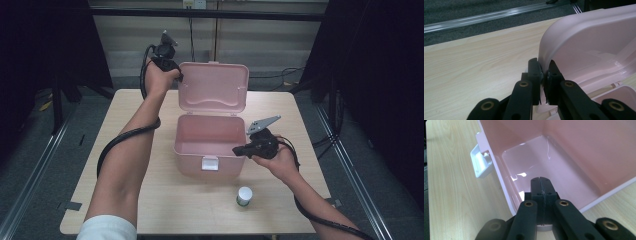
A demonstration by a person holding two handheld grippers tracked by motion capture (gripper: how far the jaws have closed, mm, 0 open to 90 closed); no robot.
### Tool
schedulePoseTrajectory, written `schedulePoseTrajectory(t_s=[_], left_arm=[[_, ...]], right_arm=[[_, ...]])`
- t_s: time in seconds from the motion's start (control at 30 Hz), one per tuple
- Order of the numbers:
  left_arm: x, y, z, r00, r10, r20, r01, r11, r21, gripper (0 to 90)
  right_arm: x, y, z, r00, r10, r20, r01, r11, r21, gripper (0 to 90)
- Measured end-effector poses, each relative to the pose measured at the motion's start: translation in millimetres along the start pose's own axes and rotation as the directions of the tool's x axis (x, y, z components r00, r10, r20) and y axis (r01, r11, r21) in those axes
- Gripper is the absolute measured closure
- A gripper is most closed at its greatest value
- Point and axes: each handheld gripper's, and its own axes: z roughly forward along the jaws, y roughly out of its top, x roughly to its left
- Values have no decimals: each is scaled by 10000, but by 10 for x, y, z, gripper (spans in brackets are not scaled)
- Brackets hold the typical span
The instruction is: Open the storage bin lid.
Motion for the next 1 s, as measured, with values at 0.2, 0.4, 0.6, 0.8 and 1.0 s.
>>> schedulePoseTrajectory(t_s=[0.2, 0.4, 0.6, 0.8, 1.0], left_arm=[[33, 26, 64, 9999, -90, 61, 89, 10000, 23, 852], [31, 37, 104, 9999, -87, -49, 87, 10000, -13, 853], [51, 37, 141, 10000, -60, -17, 60, 10000, -66, 851], [94, 28, 185, 9998, -135, 151, 138, 9998, -171, 850], [121, 22, 234, 9996, -191, 200, 196, 9995, -261, 848]], right_arm=[[-8, 0, 2, 10000, -17, -83, 17, 10000, -22, 900], [-12, 6, 1, 10000, -63, -70, 63, 10000, 21, 900], [-11, 16, 5, 9999, -131, -13, 131, 9999, 82, 900], [-16, 20, 9, 9999, -126, 47, 125, 9999, 82, 900], [-13, 22, 12, 9999, -96, 63, 95, 9999, 92, 900]])
